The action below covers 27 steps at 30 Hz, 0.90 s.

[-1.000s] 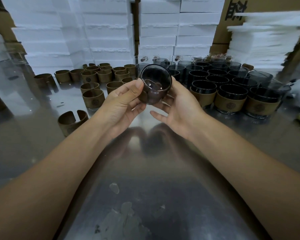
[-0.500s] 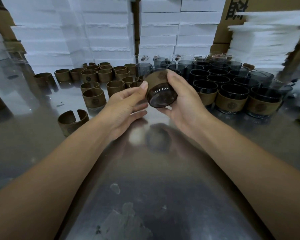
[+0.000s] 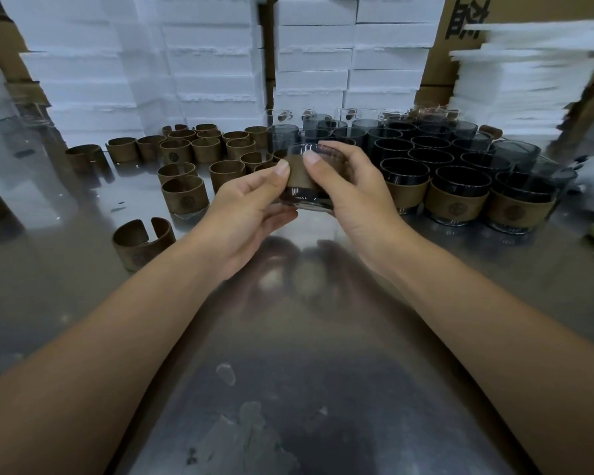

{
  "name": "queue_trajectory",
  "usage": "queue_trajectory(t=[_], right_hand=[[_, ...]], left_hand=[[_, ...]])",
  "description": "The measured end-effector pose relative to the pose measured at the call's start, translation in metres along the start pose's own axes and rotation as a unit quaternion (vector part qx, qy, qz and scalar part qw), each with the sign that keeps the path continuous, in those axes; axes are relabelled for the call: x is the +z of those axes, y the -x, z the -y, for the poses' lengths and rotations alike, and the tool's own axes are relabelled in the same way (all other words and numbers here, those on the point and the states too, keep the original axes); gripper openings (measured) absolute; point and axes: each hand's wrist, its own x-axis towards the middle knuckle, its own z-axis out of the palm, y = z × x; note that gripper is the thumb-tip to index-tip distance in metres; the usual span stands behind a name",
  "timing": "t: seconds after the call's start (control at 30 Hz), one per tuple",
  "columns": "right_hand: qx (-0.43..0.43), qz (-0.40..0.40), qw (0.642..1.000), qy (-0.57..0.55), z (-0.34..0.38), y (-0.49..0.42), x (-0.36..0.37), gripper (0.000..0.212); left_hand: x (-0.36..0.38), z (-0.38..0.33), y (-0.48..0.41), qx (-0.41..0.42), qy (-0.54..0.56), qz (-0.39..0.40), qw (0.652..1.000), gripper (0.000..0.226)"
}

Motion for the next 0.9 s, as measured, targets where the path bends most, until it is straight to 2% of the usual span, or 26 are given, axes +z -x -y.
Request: queue_trajectory(t=[0.1, 0.23, 0.3, 0.37, 0.43, 0.57, 0.73, 0.9], right_hand=[[-0.015, -0.010, 0.999, 0.035, 0.000, 0.000, -0.003, 0.049], [-0.020, 0.007, 0.996, 0.092, 0.003, 0.001, -0.009, 0.061], [-0.040, 0.006, 0.986, 0.163, 0.002, 0.003, -0.011, 0.063], [-0.066, -0.011, 0.965, 0.253, 0.002, 0.004, -0.013, 0.064], [-0.067, -0.061, 0.939, 0.333, 0.004, 0.002, -0.018, 0.064], [-0.031, -0.125, 0.856, 0.500, 0.008, -0.001, -0.033, 0.067], [-0.026, -0.145, 0.799, 0.583, 0.012, -0.003, -0.047, 0.068], [-0.033, -0.139, 0.781, 0.608, 0.010, -0.004, -0.051, 0.067]], left_hand=[[0.000, 0.000, 0.000, 0.008, -0.001, 0.000, 1.000, 0.044], [0.000, 0.000, 0.000, 0.021, -0.010, -0.015, 1.000, 0.023], [0.000, 0.000, 0.000, 0.026, -0.027, -0.045, 0.998, 0.018], [-0.001, 0.000, -0.001, 0.025, -0.043, -0.076, 0.996, 0.012], [-0.002, 0.001, -0.002, 0.026, -0.047, -0.087, 0.995, 0.011], [-0.003, 0.002, -0.002, 0.031, -0.053, -0.091, 0.994, 0.012], [-0.004, 0.003, -0.003, 0.034, -0.057, -0.092, 0.994, 0.011], [-0.004, 0.002, -0.002, 0.033, -0.061, -0.094, 0.993, 0.010]])
